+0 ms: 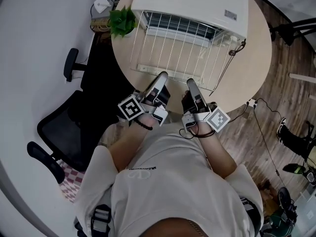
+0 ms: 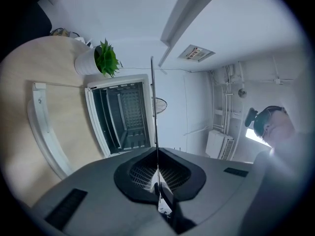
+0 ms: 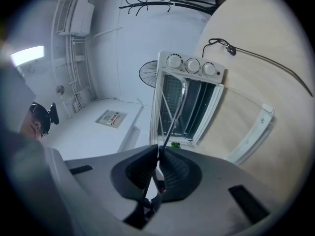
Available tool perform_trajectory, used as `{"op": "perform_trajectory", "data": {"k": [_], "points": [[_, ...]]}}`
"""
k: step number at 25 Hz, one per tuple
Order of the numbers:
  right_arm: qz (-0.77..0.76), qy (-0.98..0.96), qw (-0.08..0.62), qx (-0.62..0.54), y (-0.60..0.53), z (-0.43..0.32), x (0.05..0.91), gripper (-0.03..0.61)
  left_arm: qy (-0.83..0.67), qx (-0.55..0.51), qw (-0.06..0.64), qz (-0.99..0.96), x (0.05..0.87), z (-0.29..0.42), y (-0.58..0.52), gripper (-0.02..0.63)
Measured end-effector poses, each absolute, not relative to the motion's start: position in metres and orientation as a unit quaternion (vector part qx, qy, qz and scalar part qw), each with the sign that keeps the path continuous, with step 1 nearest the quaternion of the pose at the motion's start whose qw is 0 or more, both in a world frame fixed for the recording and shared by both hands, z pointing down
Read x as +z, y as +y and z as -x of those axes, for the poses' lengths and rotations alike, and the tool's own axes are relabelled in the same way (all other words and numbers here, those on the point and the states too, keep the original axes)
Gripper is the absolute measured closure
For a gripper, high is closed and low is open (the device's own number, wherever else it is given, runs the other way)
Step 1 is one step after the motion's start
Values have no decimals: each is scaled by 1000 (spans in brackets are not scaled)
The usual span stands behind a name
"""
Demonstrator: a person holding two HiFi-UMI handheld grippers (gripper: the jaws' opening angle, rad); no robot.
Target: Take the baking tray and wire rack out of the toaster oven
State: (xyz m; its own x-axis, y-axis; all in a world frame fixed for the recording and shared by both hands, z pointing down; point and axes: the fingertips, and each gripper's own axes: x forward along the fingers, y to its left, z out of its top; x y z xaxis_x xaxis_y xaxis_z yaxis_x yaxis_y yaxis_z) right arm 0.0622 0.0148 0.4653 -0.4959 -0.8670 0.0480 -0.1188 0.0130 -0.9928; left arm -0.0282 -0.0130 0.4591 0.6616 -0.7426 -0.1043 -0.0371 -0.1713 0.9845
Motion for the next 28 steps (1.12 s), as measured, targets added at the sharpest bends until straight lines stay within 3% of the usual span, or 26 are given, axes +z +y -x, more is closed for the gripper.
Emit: {"op": "perform_trajectory", "data": {"k": [28], "points": [[414,626,315,-581,-96,-116,427,571,-314,-293,589,-685,425,-22,-117,600]]}}
